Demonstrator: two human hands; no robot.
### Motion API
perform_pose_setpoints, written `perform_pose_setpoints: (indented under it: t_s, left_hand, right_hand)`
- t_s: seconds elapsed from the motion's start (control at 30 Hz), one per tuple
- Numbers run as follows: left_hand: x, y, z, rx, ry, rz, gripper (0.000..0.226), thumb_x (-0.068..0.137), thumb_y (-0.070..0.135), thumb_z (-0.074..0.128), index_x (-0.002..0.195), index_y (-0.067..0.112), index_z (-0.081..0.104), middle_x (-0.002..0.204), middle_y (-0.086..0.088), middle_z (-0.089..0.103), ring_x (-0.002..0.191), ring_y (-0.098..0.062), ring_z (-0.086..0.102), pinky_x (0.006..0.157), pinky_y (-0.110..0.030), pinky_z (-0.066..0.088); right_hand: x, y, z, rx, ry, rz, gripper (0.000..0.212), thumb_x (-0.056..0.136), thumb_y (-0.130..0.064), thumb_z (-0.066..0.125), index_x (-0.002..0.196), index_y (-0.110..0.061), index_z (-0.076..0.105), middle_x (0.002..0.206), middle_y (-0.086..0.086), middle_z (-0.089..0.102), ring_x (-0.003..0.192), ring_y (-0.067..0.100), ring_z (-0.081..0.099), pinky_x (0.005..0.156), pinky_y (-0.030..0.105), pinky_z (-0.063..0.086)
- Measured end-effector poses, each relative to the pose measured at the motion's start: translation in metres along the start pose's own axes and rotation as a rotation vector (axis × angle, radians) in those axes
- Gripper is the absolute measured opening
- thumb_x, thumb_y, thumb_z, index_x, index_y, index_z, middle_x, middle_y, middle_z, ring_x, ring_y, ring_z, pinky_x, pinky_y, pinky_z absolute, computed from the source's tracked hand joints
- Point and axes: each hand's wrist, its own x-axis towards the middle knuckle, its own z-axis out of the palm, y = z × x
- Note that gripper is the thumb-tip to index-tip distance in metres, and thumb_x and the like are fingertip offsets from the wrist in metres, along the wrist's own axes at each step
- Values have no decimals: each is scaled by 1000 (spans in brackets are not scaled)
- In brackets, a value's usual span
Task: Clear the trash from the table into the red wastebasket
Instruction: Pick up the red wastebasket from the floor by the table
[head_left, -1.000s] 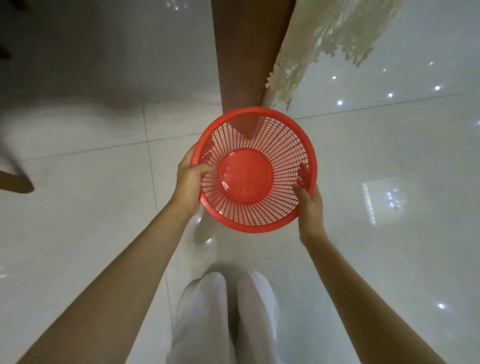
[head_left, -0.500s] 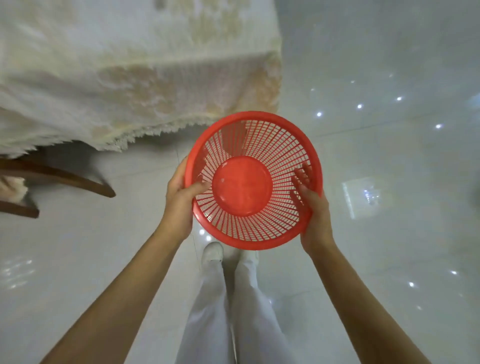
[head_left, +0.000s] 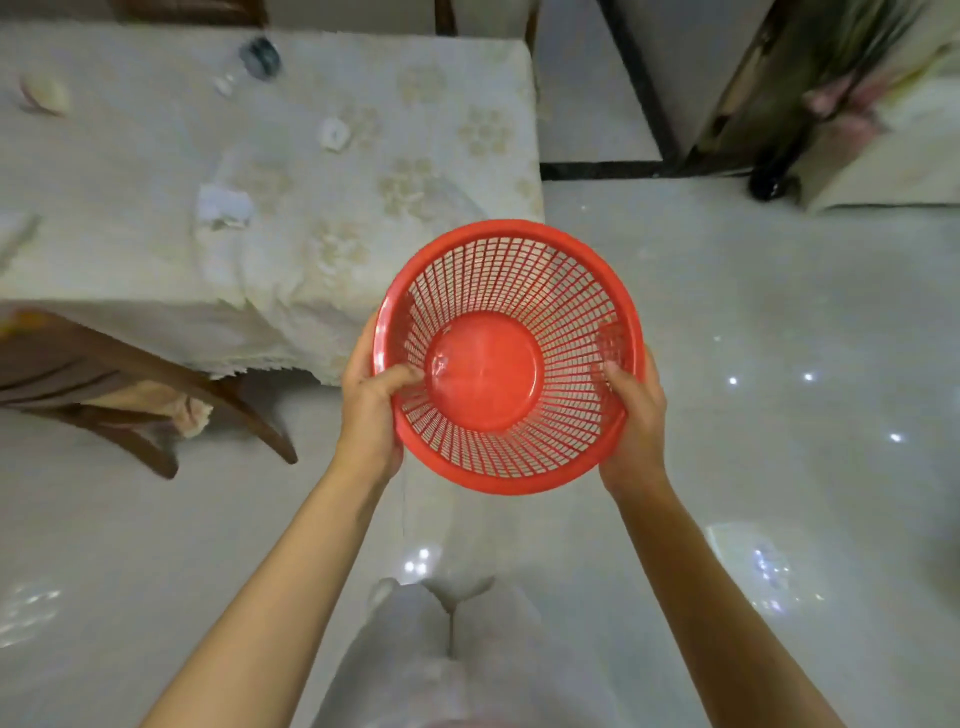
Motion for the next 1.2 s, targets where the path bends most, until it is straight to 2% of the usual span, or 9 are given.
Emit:
perform_pose_setpoints:
  t_s: [0.13, 0.27, 0.4, 0.57, 0.73, 0.83, 0.93, 1.07, 1.2]
  left_hand:
    - [6, 30, -12, -33, 19, 55, 75, 59, -8, 49, 132, 6, 51, 107, -10, 66, 95, -22, 64, 76, -35, 57]
    - [23, 62, -42, -74, 65, 109, 76, 56, -7, 48, 131, 7, 52, 108, -9, 64, 96, -21, 63, 78, -35, 55]
    - [50, 89, -90, -122, 98, 138, 72, 57, -8, 46, 125, 11, 57, 114, -15, 62, 103, -29, 59, 86, -42, 51]
    - [94, 128, -152, -120, 88, 147, 65, 58, -8, 46, 116, 15, 62, 106, -9, 67, 97, -24, 65, 78, -38, 56]
    - [140, 167, -203, -60, 106, 143, 72, 63, -5, 48, 134, 8, 51, 114, -13, 64, 103, -29, 63, 86, -46, 54]
    - [171, 184, -229, -62, 133, 147, 71, 63, -4, 50, 133, 9, 52, 118, -17, 62, 106, -33, 61, 85, -46, 54]
    - [205, 200, -252, -49, 174, 164, 67, 66, -4, 51, 131, 10, 54, 115, -14, 64, 103, -31, 63, 77, -39, 59]
    - [254, 218, -280, -92, 238, 204, 52, 80, -8, 47, 125, 14, 58, 112, -10, 66, 103, -31, 63, 76, -36, 59]
    - [307, 243, -311, -56, 325, 225, 50, 78, -5, 49, 120, 18, 61, 114, -11, 66, 102, -29, 64, 77, -37, 59]
  right_hand:
    - [8, -8, 33, 24, -44, -1, 37, 83, -11, 52, 120, -11, 55, 100, -2, 71, 92, 14, 69, 73, 27, 57]
    - [19, 2, 81, 40, -92, 14, 45, 82, -11, 53, 128, -9, 52, 110, 4, 68, 97, 18, 67, 76, 30, 56]
    - [32, 23, 141, 48, -142, 43, 43, 82, -12, 53, 124, -12, 53, 109, 7, 66, 93, 16, 68, 73, 29, 57]
    - [49, 53, 219, -14, -171, 38, 36, 83, -16, 55, 120, -19, 57, 111, 7, 66, 100, 23, 65, 83, 39, 56]
    - [73, 75, 289, -69, -181, 15, 40, 83, -18, 55, 123, -15, 55, 113, 5, 66, 101, 21, 66, 81, 35, 57]
    - [93, 89, 325, -133, -206, 11, 44, 85, -22, 55, 128, -15, 53, 120, 6, 65, 108, 23, 64, 87, 37, 54]
    - [117, 102, 360, -193, -270, 13, 42, 86, -25, 55, 128, -19, 54, 120, 2, 66, 110, 20, 64, 86, 31, 55]
    - [165, 126, 407, -258, -335, 15, 42, 87, -30, 52, 128, -21, 54, 122, -4, 64, 110, 9, 63, 83, 20, 54]
    - [225, 159, 452, -336, -337, 41, 46, 92, -48, 41, 132, -27, 52, 133, -11, 56, 119, 4, 56, 99, 28, 48]
